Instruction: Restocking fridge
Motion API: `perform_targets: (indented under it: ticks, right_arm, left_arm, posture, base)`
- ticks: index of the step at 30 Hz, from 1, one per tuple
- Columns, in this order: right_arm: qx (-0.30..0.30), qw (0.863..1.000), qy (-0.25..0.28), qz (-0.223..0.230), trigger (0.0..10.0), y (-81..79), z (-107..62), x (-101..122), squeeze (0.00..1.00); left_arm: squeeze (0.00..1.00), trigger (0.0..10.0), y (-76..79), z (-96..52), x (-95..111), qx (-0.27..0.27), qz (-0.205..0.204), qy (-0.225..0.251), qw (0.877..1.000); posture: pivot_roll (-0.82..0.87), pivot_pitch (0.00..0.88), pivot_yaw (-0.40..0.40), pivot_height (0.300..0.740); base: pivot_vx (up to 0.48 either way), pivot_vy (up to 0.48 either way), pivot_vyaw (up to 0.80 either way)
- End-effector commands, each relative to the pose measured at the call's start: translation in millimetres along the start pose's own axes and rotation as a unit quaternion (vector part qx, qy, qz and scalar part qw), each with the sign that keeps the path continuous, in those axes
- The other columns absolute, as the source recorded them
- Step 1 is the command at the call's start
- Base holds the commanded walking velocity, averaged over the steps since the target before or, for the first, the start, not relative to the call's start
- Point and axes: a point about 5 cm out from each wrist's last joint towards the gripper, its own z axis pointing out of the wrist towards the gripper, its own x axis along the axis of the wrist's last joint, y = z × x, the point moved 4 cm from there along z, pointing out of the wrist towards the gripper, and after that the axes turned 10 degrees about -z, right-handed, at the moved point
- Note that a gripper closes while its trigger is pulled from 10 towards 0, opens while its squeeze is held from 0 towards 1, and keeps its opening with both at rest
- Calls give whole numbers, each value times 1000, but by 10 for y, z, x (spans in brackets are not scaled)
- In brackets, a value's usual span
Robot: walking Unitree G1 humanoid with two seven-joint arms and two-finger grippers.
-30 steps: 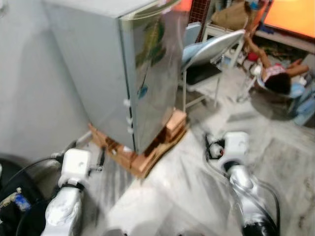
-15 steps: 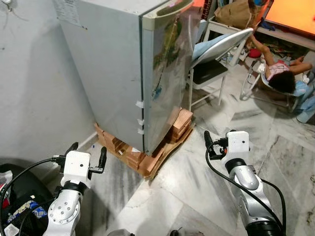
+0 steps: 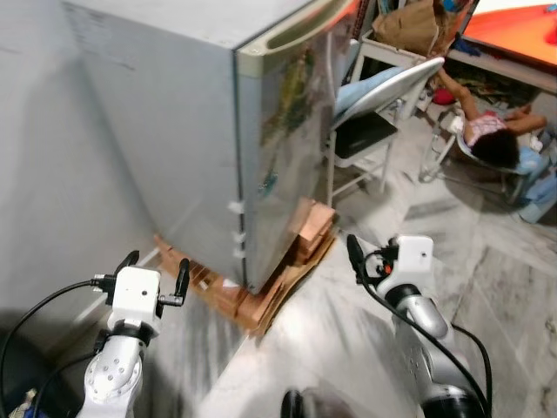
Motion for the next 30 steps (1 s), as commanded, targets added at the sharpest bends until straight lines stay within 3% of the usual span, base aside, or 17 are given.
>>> perform_targets:
  ticks: [1, 30]
  right_arm:
    - [3, 1000, -1, 6, 10000, -5, 14, 14, 0]
    - [12, 1000, 3, -11, 10000, -10, 45, 39, 0]
  left_arm:
    - [0, 10000, -50, -20, -3, 7, 7, -4, 1000]
    - [0, 10000, -194, 6, -66, 63, -11, -16, 998]
  posture:
    - [-3, 45, -14, 740]
    - [-7, 47, -21, 740]
  base:
    - [0, 0, -800]
    - [0, 0, -800]
